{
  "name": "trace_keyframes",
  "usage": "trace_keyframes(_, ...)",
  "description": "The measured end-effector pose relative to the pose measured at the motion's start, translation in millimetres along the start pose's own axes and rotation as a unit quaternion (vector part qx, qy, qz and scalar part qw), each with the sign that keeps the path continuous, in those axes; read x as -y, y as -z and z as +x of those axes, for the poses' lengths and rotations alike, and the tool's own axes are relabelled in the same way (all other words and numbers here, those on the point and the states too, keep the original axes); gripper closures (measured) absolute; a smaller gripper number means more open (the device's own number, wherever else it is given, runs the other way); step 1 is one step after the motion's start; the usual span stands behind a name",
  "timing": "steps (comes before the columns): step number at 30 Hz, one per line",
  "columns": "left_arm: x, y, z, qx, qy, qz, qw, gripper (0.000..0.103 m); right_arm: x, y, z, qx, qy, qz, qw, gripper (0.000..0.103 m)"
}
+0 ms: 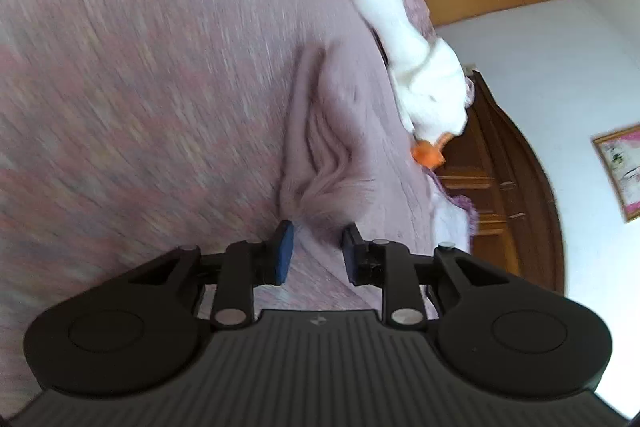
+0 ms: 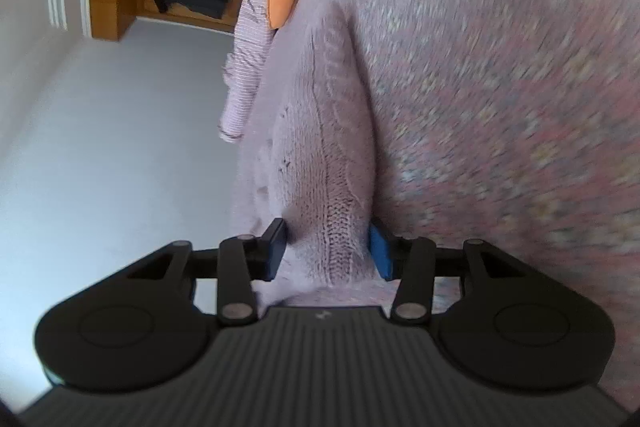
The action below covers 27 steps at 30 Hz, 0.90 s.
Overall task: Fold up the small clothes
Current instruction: 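Open both tools to release the folded cardigan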
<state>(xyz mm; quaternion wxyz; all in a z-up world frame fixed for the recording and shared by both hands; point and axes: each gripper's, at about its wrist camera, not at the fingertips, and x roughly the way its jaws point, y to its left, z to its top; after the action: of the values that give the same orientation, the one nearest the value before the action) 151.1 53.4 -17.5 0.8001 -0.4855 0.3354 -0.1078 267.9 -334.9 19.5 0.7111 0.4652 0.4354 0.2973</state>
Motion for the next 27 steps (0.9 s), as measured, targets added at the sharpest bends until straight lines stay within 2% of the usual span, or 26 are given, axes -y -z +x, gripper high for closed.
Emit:
trace_keyframes(2,6,-9,-20,0.032,-0.025,0.028,0.9988,0.074,-5,1,-13,0.018,0.012,-0.02,1.0,0.055)
trace_keyframes(4,15,-24,-32,0.059,-0.034,0.044,0.9967,0.072,-12,-6,-16,0.038,0.008,-0.033,0.999,0.055)
trace_keyframes(6,25,-42,-30,0.067,-0.032,0.05,0.996,0.056,-19,-9,-18,0.059,-0.004,-0.04,0.997,0.055)
trace_keyframes(7,31,-50,-25,0.071,-0.034,0.053,0.9955,0.042,-24,-10,-16,0.067,-0.007,-0.047,0.997,0.055)
trace_keyframes(8,38,-59,-15,0.074,-0.036,0.06,0.9948,0.034,-29,-13,-11,0.074,-0.007,-0.057,0.996,0.055)
trace_keyframes(11,64,-82,33,0.069,-0.046,0.09,0.9925,0.022,-53,-23,9,0.095,0.015,-0.115,0.989,0.055)
trace_keyframes(13,77,-93,70,0.058,-0.077,0.125,0.9875,0.02,-65,-31,25,0.109,0.038,-0.157,0.981,0.055)
trace_keyframes(15,83,-97,97,0.054,-0.105,0.162,0.9797,0.023,-70,-38,37,0.11,0.048,-0.179,0.976,0.055)
trace_keyframes(16,84,-98,106,0.056,-0.107,0.173,0.9775,0.041,-72,-39,42,0.111,0.043,-0.185,0.976,0.055)
trace_keyframes(17,86,-100,115,0.055,-0.116,0.183,0.9747,0.078,-72,-39,46,0.111,0.035,-0.191,0.975,0.055)
trace_keyframes(18,86,-102,123,0.05,-0.128,0.185,0.973,0.085,-71,-37,51,0.111,0.031,-0.198,0.973,0.055)
trace_keyframes(20,88,-107,134,0.048,-0.124,0.191,0.9726,0.09,-69,-32,57,0.118,0.036,-0.206,0.971,0.055)
trace_keyframes(24,96,-113,147,0.057,-0.126,0.228,0.9637,0.092,-66,-27,51,0.136,0.027,-0.205,0.969,0.055)
trace_keyframes(27,98,-114,150,0.047,-0.143,0.241,0.9587,0.09,-73,-21,53,0.133,0.04,-0.238,0.961,0.056)
